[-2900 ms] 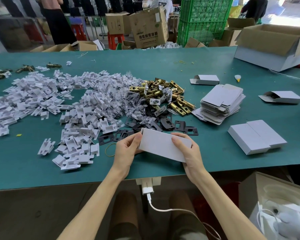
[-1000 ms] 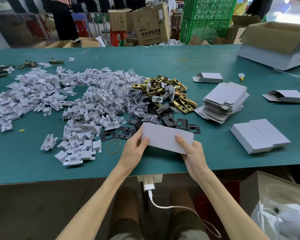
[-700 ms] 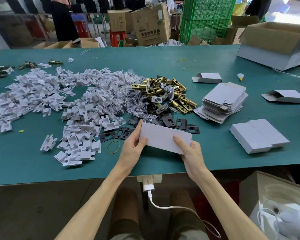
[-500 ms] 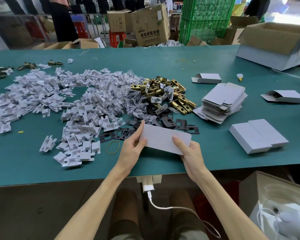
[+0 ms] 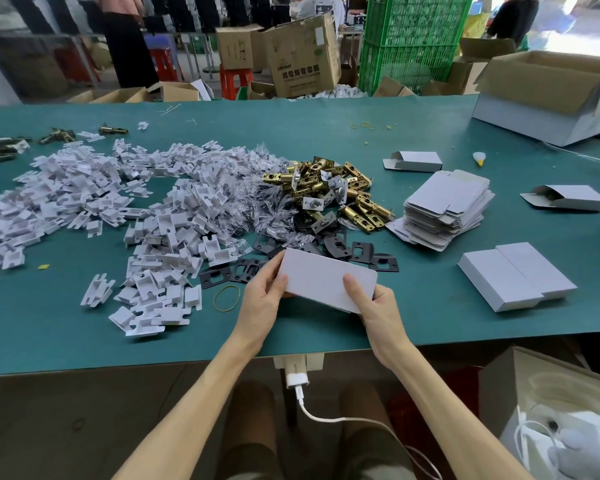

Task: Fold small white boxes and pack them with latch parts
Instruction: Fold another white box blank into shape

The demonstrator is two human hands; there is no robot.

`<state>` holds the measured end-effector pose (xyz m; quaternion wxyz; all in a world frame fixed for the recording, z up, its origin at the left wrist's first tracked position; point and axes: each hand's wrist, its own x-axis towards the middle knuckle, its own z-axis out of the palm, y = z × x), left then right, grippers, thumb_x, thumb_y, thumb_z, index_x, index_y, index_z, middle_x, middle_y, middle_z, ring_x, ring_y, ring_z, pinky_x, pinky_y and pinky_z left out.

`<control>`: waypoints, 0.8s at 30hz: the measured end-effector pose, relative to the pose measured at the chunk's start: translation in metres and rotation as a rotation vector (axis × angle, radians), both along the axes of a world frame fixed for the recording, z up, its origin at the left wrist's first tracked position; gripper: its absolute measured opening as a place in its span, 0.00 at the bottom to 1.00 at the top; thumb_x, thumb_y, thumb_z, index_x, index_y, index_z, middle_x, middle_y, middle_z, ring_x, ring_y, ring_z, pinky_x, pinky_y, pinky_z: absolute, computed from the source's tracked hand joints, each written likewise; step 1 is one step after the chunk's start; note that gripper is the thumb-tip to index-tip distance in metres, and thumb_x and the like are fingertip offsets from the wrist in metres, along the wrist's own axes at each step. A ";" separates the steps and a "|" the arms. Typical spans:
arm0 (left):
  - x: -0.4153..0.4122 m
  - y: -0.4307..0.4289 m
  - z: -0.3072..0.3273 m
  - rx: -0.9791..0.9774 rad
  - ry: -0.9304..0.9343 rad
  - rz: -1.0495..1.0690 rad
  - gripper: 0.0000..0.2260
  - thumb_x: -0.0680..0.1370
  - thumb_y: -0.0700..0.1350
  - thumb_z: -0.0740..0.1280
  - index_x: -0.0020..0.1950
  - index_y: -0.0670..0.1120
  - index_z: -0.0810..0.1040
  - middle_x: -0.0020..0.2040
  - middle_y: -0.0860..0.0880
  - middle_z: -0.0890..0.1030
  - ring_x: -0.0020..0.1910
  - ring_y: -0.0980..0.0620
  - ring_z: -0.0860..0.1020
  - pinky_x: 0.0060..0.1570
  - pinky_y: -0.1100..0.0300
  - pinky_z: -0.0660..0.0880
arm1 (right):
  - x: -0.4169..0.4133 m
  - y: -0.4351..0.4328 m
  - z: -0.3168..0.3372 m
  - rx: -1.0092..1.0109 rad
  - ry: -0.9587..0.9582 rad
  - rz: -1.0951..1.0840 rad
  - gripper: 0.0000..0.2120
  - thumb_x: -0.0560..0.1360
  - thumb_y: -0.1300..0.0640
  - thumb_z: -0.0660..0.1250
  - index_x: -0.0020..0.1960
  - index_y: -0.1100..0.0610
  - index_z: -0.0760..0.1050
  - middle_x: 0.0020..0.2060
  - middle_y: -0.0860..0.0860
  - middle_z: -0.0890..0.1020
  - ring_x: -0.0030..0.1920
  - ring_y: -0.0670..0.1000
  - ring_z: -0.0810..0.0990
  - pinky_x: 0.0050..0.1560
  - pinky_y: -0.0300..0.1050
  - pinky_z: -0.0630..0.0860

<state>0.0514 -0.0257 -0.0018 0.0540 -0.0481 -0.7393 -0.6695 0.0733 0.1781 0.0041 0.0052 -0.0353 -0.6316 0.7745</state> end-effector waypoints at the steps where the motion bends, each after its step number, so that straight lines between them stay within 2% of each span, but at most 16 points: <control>1: -0.001 -0.001 -0.001 0.053 -0.014 0.040 0.18 0.86 0.41 0.62 0.77 0.48 0.72 0.70 0.55 0.78 0.66 0.58 0.78 0.61 0.60 0.78 | 0.000 0.000 0.002 -0.021 0.002 -0.009 0.28 0.73 0.37 0.70 0.55 0.62 0.83 0.52 0.58 0.86 0.52 0.55 0.84 0.55 0.51 0.78; 3: -0.002 -0.005 -0.001 0.198 -0.065 0.113 0.15 0.87 0.43 0.62 0.73 0.50 0.76 0.68 0.53 0.79 0.63 0.55 0.79 0.53 0.57 0.82 | -0.002 0.003 0.004 -0.174 0.015 -0.020 0.30 0.77 0.34 0.64 0.61 0.60 0.81 0.57 0.57 0.85 0.56 0.56 0.85 0.56 0.49 0.81; 5: -0.003 -0.006 0.001 0.327 -0.103 0.146 0.13 0.87 0.46 0.61 0.69 0.49 0.80 0.65 0.50 0.80 0.53 0.55 0.80 0.42 0.58 0.82 | -0.002 0.006 0.006 -0.283 0.038 -0.018 0.25 0.80 0.41 0.62 0.66 0.59 0.77 0.61 0.59 0.83 0.58 0.59 0.85 0.54 0.49 0.83; 6: -0.002 -0.006 0.002 0.329 -0.105 0.147 0.13 0.87 0.47 0.60 0.67 0.49 0.81 0.62 0.48 0.81 0.47 0.56 0.80 0.37 0.59 0.80 | -0.001 0.006 0.007 -0.240 0.066 0.004 0.21 0.80 0.46 0.65 0.69 0.56 0.75 0.63 0.59 0.82 0.58 0.60 0.84 0.55 0.50 0.83; 7: -0.001 -0.004 0.003 0.285 -0.093 0.138 0.14 0.87 0.50 0.60 0.65 0.48 0.83 0.58 0.46 0.82 0.42 0.55 0.80 0.32 0.60 0.78 | 0.000 0.004 0.008 -0.152 0.106 0.042 0.22 0.79 0.52 0.68 0.72 0.53 0.72 0.65 0.56 0.81 0.59 0.58 0.84 0.56 0.50 0.83; 9: 0.002 0.000 0.002 0.128 -0.043 0.092 0.18 0.86 0.55 0.60 0.62 0.47 0.84 0.48 0.44 0.83 0.34 0.53 0.80 0.27 0.61 0.76 | 0.001 -0.001 0.006 0.053 0.193 0.148 0.33 0.75 0.61 0.74 0.76 0.48 0.68 0.69 0.48 0.78 0.64 0.51 0.81 0.59 0.48 0.81; 10: 0.003 0.002 0.001 0.055 -0.025 0.062 0.19 0.85 0.57 0.59 0.61 0.47 0.84 0.42 0.44 0.84 0.32 0.50 0.81 0.25 0.60 0.75 | 0.001 -0.003 0.005 0.127 0.217 0.180 0.34 0.74 0.64 0.76 0.76 0.49 0.68 0.69 0.45 0.77 0.66 0.47 0.79 0.61 0.46 0.80; 12: 0.004 0.005 0.000 -0.011 -0.022 0.006 0.21 0.85 0.59 0.58 0.59 0.46 0.84 0.33 0.43 0.82 0.29 0.46 0.80 0.24 0.59 0.75 | 0.000 -0.005 0.004 0.210 0.234 0.151 0.27 0.72 0.66 0.77 0.68 0.52 0.76 0.63 0.45 0.81 0.62 0.47 0.80 0.60 0.45 0.78; 13: 0.005 0.006 0.001 -0.018 -0.022 -0.014 0.22 0.84 0.60 0.57 0.58 0.46 0.84 0.33 0.45 0.82 0.29 0.46 0.79 0.25 0.58 0.75 | 0.000 -0.005 0.004 0.208 0.233 0.117 0.22 0.71 0.65 0.78 0.63 0.53 0.80 0.58 0.47 0.84 0.59 0.48 0.82 0.58 0.46 0.78; 15: 0.007 0.008 0.005 -0.031 0.002 -0.044 0.22 0.84 0.62 0.57 0.54 0.48 0.84 0.38 0.51 0.82 0.35 0.49 0.81 0.31 0.54 0.79 | 0.002 -0.004 0.004 0.126 0.193 0.050 0.16 0.70 0.59 0.78 0.56 0.53 0.81 0.52 0.49 0.87 0.54 0.49 0.84 0.53 0.42 0.78; 17: 0.007 0.009 0.008 -0.093 0.060 -0.062 0.21 0.82 0.66 0.58 0.52 0.54 0.83 0.49 0.59 0.82 0.50 0.50 0.81 0.46 0.48 0.80 | 0.003 -0.005 0.005 0.101 0.158 0.006 0.17 0.69 0.53 0.77 0.56 0.52 0.80 0.52 0.47 0.87 0.55 0.49 0.83 0.53 0.41 0.79; 18: 0.008 0.009 0.010 -0.120 0.078 -0.082 0.23 0.79 0.70 0.58 0.54 0.56 0.83 0.54 0.58 0.82 0.56 0.49 0.80 0.52 0.48 0.79 | 0.003 -0.006 0.005 0.140 0.156 -0.006 0.18 0.70 0.50 0.77 0.58 0.51 0.80 0.53 0.47 0.86 0.56 0.49 0.83 0.53 0.42 0.79; 20: 0.010 0.008 0.012 -0.086 0.056 -0.141 0.29 0.74 0.75 0.63 0.59 0.54 0.83 0.58 0.52 0.84 0.58 0.48 0.81 0.54 0.52 0.80 | 0.002 -0.008 0.006 0.218 0.149 0.002 0.21 0.70 0.46 0.75 0.60 0.49 0.78 0.54 0.46 0.85 0.56 0.50 0.82 0.56 0.47 0.81; 22: 0.011 0.007 0.012 -0.023 0.042 -0.181 0.28 0.75 0.70 0.68 0.63 0.51 0.82 0.57 0.49 0.86 0.56 0.49 0.84 0.52 0.56 0.82 | 0.001 -0.010 0.009 0.262 0.135 0.046 0.21 0.71 0.44 0.75 0.61 0.47 0.78 0.52 0.46 0.85 0.55 0.52 0.82 0.57 0.52 0.81; 24: 0.011 0.005 0.012 0.057 0.023 -0.156 0.22 0.78 0.63 0.71 0.63 0.48 0.82 0.57 0.48 0.86 0.56 0.49 0.84 0.51 0.59 0.81 | -0.004 -0.009 0.013 0.336 0.150 0.110 0.25 0.73 0.42 0.73 0.67 0.50 0.76 0.51 0.48 0.85 0.54 0.52 0.82 0.57 0.52 0.81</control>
